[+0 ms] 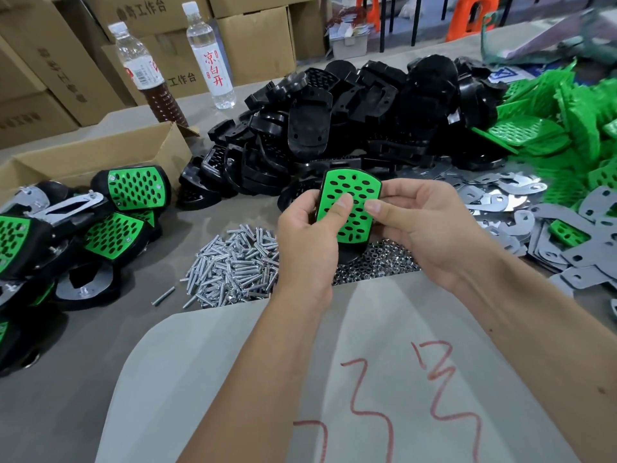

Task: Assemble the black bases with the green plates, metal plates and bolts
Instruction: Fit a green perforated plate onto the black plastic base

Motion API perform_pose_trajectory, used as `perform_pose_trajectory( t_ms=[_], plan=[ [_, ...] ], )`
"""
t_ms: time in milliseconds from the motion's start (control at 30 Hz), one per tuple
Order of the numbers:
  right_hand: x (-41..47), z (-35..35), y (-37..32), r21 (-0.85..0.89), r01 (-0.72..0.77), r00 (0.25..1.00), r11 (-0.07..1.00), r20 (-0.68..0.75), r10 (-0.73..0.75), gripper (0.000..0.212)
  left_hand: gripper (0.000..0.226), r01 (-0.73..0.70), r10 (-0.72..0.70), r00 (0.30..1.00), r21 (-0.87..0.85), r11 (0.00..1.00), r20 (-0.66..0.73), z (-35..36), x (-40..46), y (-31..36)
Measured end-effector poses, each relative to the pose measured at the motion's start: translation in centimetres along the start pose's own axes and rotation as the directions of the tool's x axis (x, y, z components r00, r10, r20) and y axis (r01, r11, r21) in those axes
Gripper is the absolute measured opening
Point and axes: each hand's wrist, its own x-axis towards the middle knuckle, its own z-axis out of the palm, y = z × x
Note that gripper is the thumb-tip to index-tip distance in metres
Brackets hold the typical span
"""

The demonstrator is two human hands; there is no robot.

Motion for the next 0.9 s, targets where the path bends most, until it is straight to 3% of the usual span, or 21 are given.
perform_pose_trajectory(
  t_ms=[200, 467, 600, 733, 900],
  plan=[
    [-0.12, 0.51, -0.13, -0.043, 0.052, 0.999, 0.998, -0.004, -0.052, 0.016, 0.015, 0.094, -0.095, 0.995, -0.086, 0.992, -0.011, -0.34, 0.06, 0.44],
    [0.08, 0.64, 0.05, -0.002, 0.055, 0.998, 0.999, -0.022, -0.055, 0.022, 0.015, -0.082, 0.083, 0.996, 0.045, 0.996, -0.019, 0.24, -0.45, 0.29],
    [-0.05, 0.46, -0.07, -0.016, 0.012, 0.999, 1.0, 0.05, -0.011, 0.025, 0.017, -0.08, 0.081, 0.996, 0.036, 0.996, -0.027, 0.07, -0.43, 0.14],
    [-0.14, 0.32, -0.15, -0.072, 0.094, 0.995, 0.993, -0.006, -0.095, 0.027, 0.005, -0.062, 0.063, 0.998, 0.023, 0.998, -0.01, 0.13, -0.34, 0.11],
    [-0.24, 0.67, -0.05, 0.018, 0.123, 0.991, 0.992, -0.057, -0.122, 0.03, 0.006, -0.009, 0.007, 1.0, -0.075, 0.997, -0.02, 0.15, -0.21, 0.13]
  ],
)
